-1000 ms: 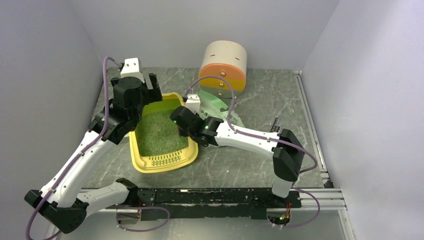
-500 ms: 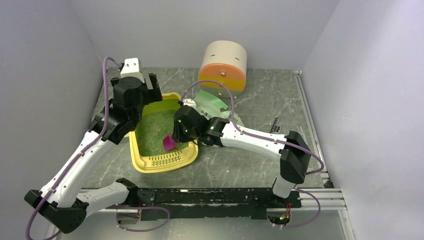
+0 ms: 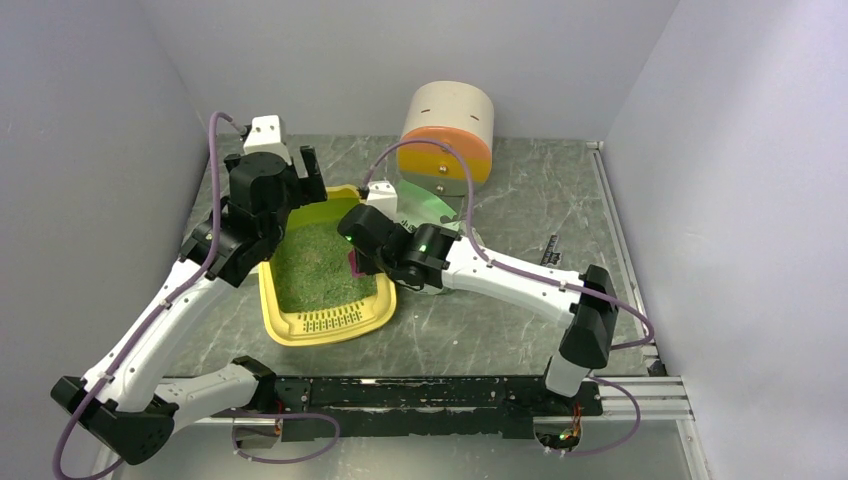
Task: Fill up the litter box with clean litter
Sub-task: Pour the cat litter into the litter box.
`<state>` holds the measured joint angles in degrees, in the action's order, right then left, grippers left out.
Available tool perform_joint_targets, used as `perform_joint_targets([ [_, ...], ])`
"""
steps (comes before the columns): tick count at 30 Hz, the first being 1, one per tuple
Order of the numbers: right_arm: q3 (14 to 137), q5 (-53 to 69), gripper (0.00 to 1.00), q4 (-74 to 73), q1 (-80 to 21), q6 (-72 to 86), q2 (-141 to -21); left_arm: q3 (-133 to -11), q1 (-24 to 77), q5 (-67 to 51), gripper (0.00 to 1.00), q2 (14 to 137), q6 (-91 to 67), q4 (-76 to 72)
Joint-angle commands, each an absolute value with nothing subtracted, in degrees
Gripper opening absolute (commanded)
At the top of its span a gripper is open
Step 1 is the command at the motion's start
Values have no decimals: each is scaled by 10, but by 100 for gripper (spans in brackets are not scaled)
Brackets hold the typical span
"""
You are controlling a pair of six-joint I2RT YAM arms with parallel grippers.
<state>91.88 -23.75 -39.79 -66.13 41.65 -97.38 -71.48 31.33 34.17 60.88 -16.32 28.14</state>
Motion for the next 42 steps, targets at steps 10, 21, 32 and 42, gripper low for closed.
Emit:
perform_joint_targets([
  [10, 759, -177, 0, -55, -619, 484, -980, -735, 317, 378, 98, 609, -192, 289],
  [21, 786, 28, 0, 35, -628, 469, -1059, -716, 317, 412, 98, 578, -193, 273],
  [32, 817, -84, 0, -220, -636, 434, -1020, -709, 317, 399, 98, 572, -180, 257],
  [42, 858, -228, 0, -293, -635, 401, -971, -706, 317, 370, 98, 579, -180, 257],
])
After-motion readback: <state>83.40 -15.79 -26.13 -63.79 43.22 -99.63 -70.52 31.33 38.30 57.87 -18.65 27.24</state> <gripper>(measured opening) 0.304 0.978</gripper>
